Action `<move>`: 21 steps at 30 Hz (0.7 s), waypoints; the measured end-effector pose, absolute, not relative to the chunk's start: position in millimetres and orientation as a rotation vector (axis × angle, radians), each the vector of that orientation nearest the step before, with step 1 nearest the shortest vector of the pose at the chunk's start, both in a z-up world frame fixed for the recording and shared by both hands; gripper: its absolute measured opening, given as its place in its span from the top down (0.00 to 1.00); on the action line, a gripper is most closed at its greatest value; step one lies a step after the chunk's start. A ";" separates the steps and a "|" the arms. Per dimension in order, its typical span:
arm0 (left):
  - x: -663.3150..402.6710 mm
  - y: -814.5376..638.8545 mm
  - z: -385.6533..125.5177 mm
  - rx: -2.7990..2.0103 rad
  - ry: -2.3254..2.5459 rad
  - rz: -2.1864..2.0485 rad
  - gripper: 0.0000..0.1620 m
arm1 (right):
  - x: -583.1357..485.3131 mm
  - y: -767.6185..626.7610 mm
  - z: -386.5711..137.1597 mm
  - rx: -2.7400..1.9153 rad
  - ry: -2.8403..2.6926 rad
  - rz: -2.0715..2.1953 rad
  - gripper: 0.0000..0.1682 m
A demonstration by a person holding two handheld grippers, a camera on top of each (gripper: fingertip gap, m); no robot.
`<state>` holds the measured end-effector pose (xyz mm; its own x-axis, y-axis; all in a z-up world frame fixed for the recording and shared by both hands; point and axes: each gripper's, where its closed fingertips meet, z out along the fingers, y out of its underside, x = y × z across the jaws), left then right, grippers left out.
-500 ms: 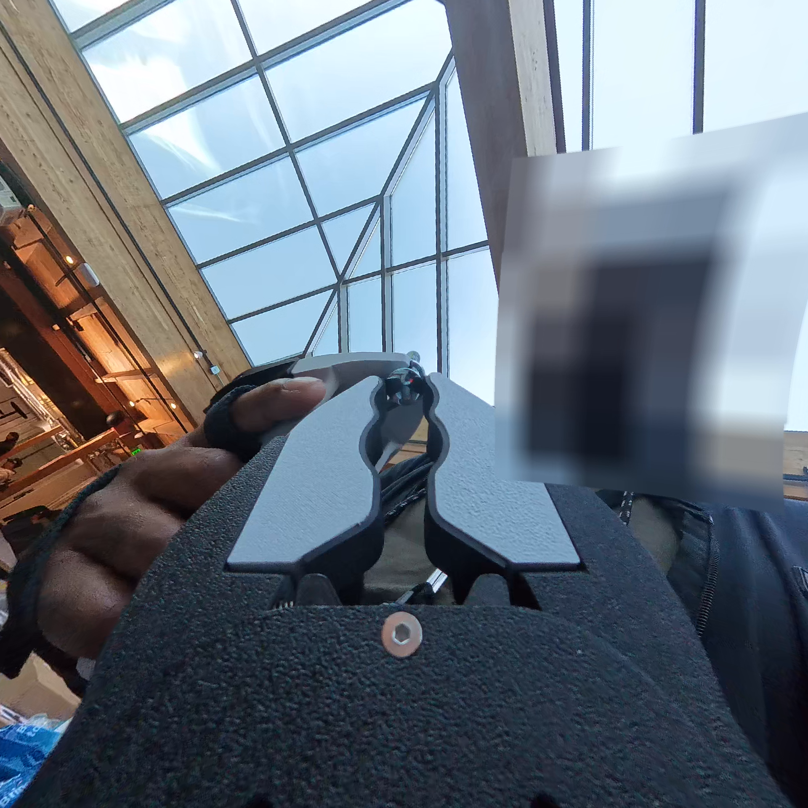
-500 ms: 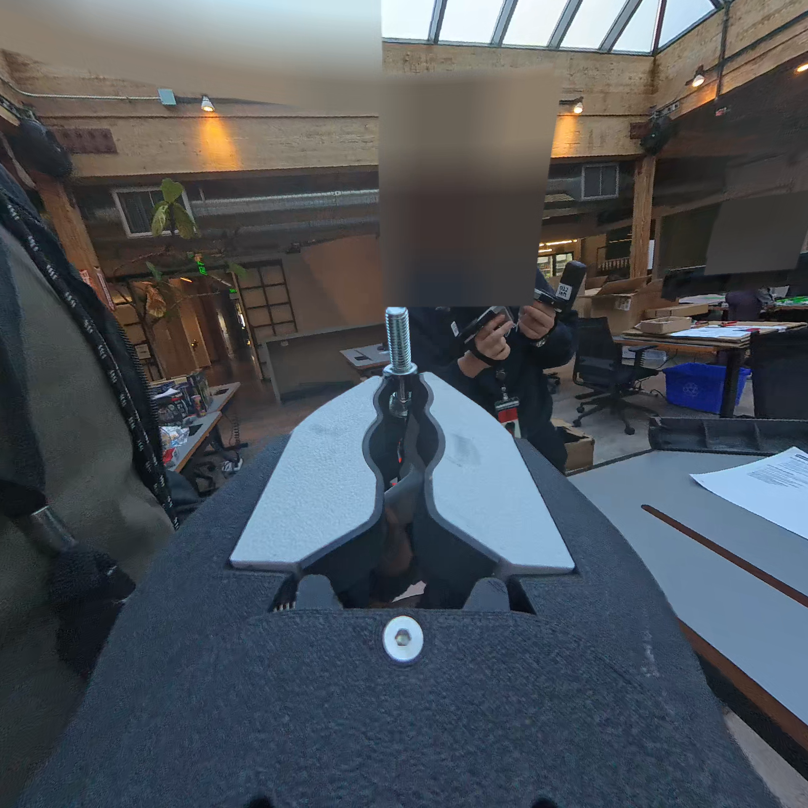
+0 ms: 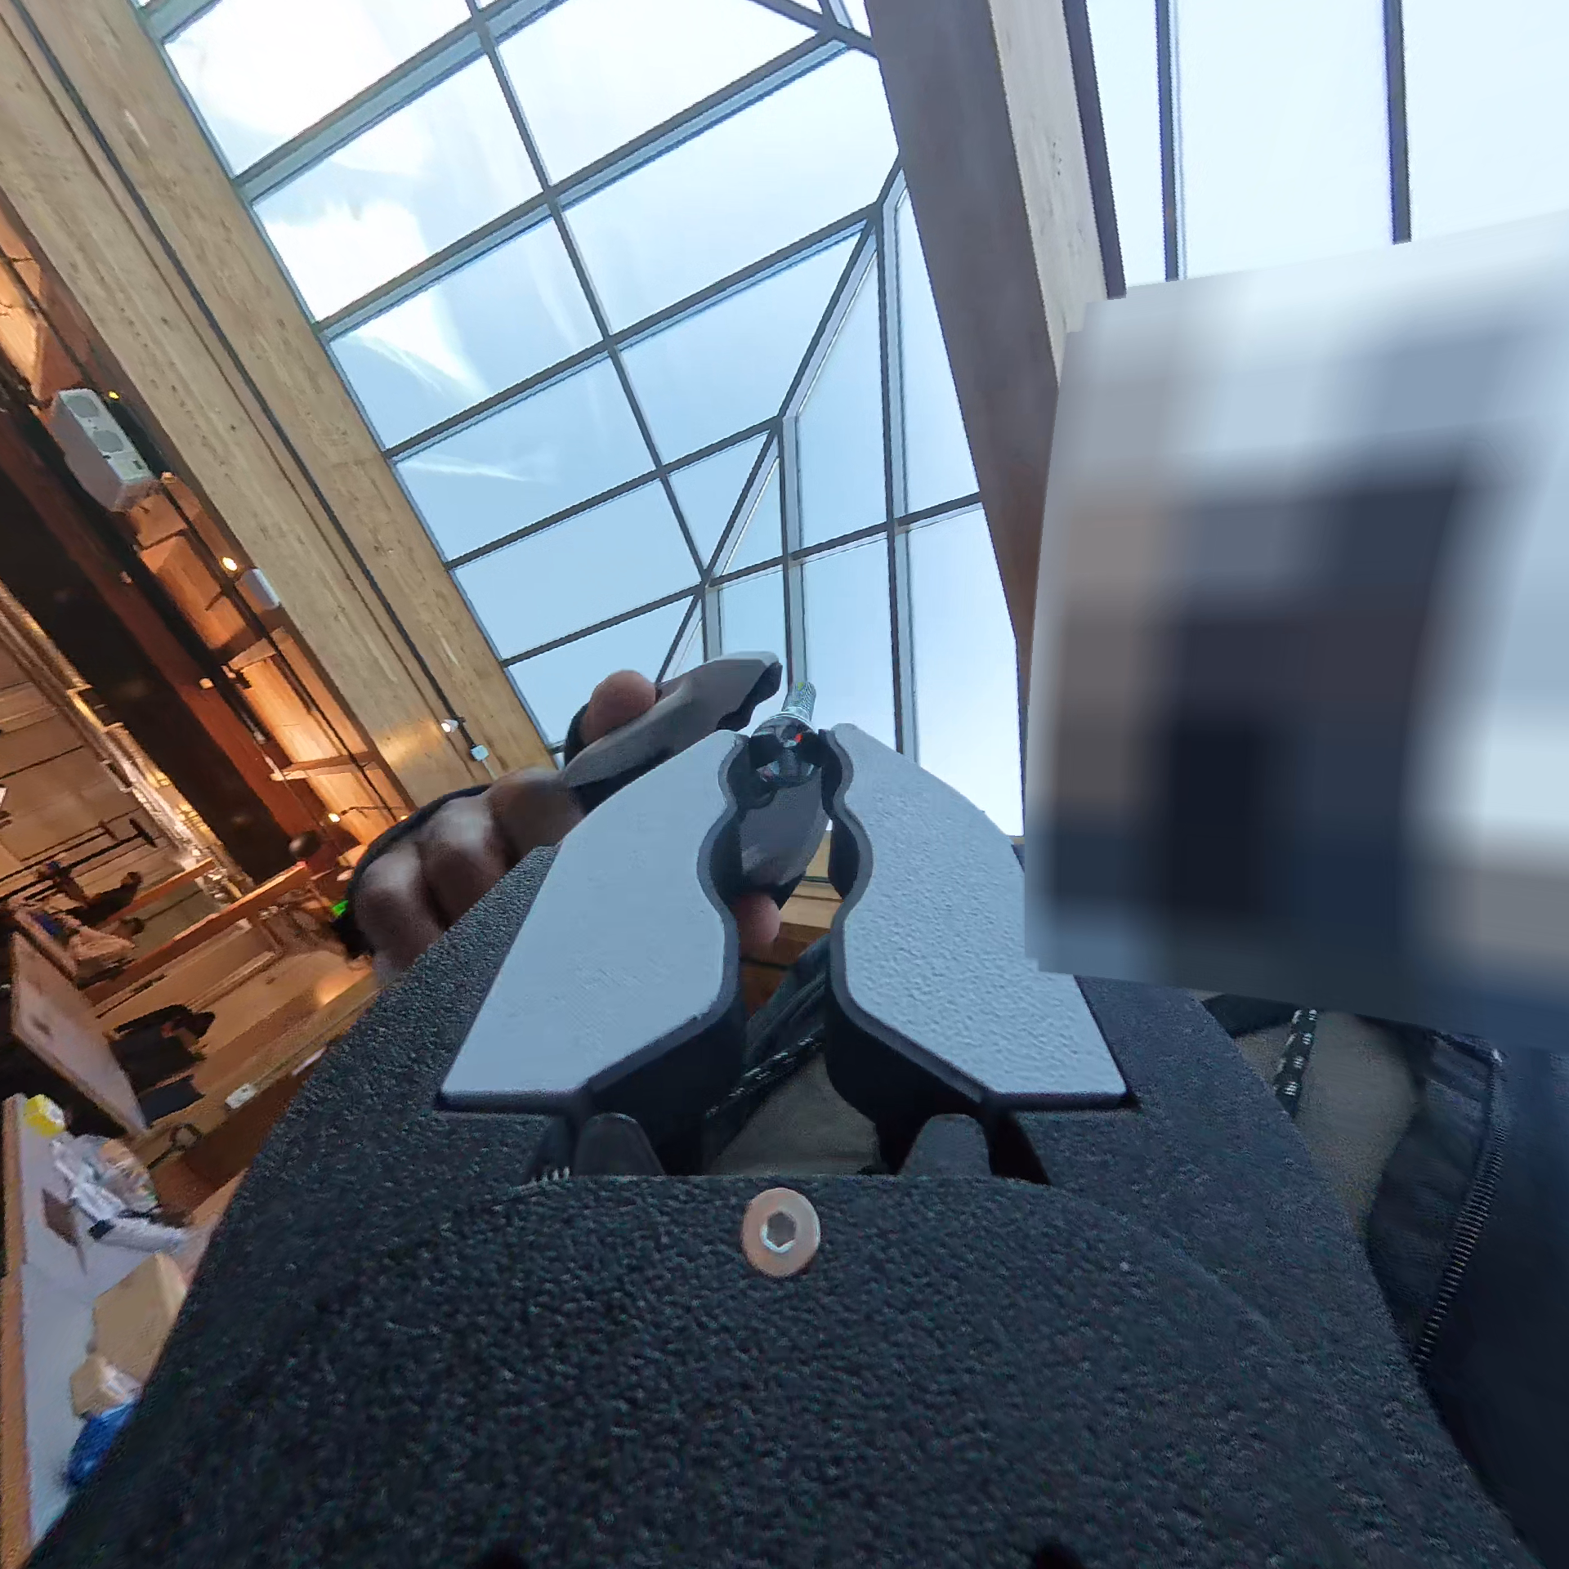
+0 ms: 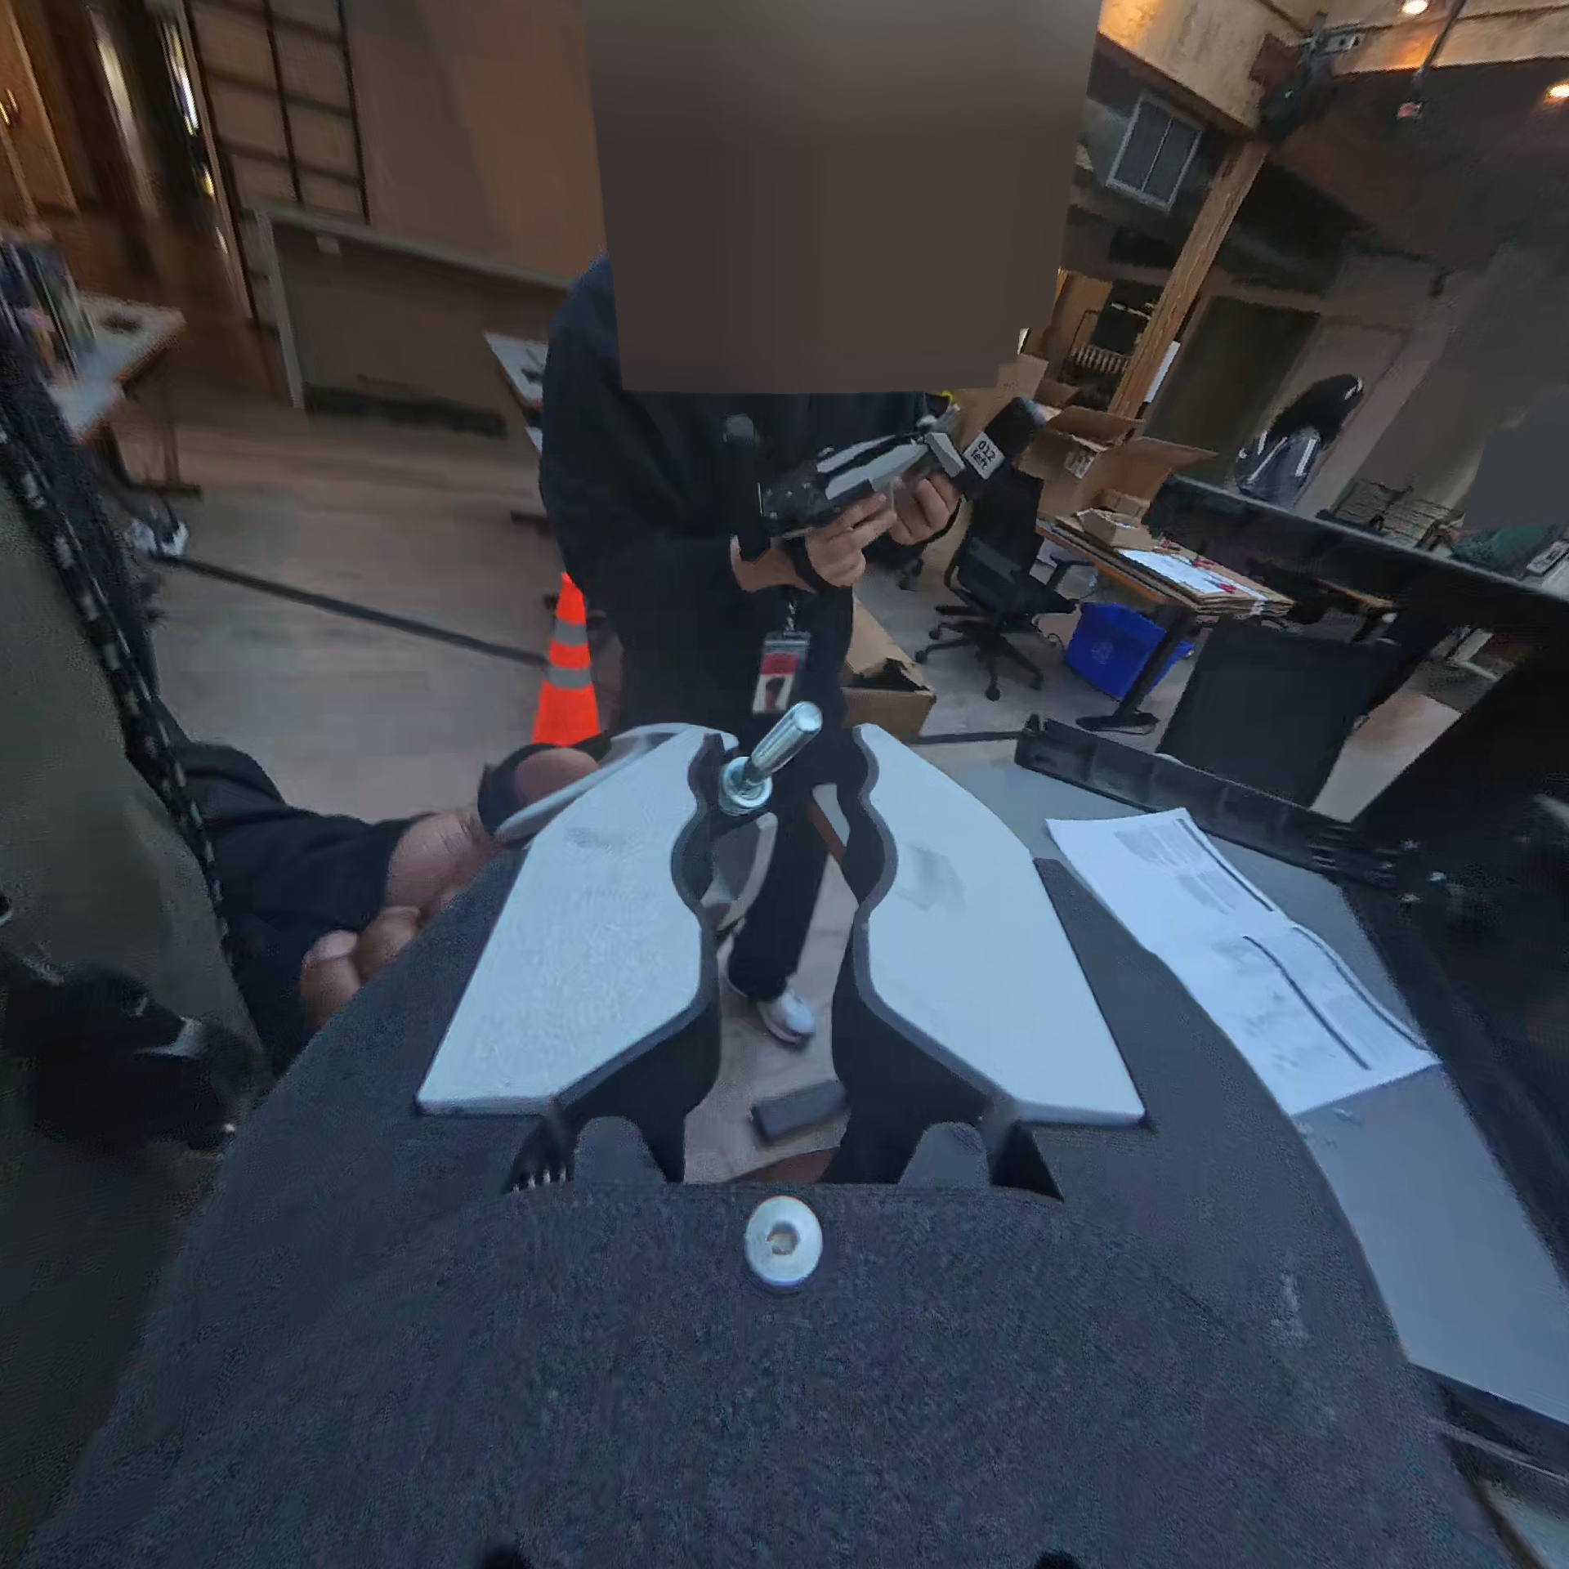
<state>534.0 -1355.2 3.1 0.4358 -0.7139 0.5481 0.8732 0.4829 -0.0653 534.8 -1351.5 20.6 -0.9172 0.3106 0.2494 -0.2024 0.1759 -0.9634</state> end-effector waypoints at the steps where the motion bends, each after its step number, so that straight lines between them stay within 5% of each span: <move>1: 532.8 -1354.1 1.2 -0.397 -0.506 -0.991 0.90 | 532.1 -1346.6 25.0 -0.042 -2.107 1.697 0.83; 9: 537.0 -1344.2 -9.4 -0.657 -0.578 -0.805 0.90 | 539.7 -1321.9 10.7 0.495 -2.439 0.930 0.83; 21: 547.4 -1334.4 -15.6 -0.698 -0.560 -0.872 0.90 | 551.0 -1331.3 -13.5 0.484 -2.501 0.903 0.91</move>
